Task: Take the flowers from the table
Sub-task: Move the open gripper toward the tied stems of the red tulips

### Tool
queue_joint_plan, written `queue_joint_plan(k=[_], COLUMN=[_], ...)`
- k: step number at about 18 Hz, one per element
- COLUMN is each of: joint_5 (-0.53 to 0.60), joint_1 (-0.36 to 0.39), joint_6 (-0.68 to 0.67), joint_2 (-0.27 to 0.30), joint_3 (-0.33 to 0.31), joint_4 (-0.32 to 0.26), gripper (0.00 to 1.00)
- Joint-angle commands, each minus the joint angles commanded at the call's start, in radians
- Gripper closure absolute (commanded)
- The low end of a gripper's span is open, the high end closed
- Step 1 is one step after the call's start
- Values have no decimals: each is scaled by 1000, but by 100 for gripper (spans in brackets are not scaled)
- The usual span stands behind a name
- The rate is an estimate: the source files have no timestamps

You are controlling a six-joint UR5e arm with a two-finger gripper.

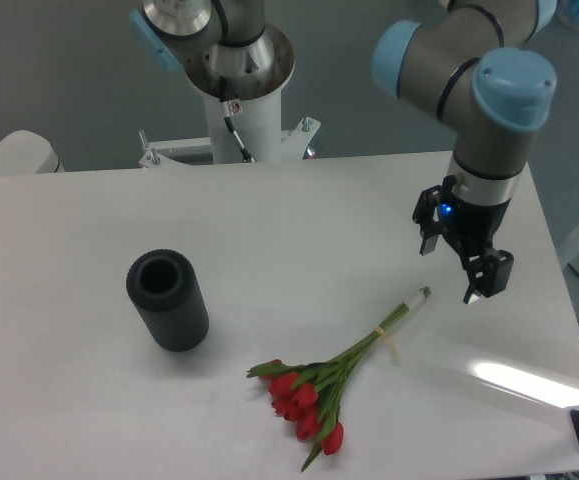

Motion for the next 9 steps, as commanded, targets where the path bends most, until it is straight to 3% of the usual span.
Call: queue_joint_plan(k=[5,9], joint_5=[2,86], joint_1=[-35,-95], joint_6=[-158,-411], joint_2=[-2,-24], joint_3=[-34,-58], joint_4=[8,76], gripper=[0,0])
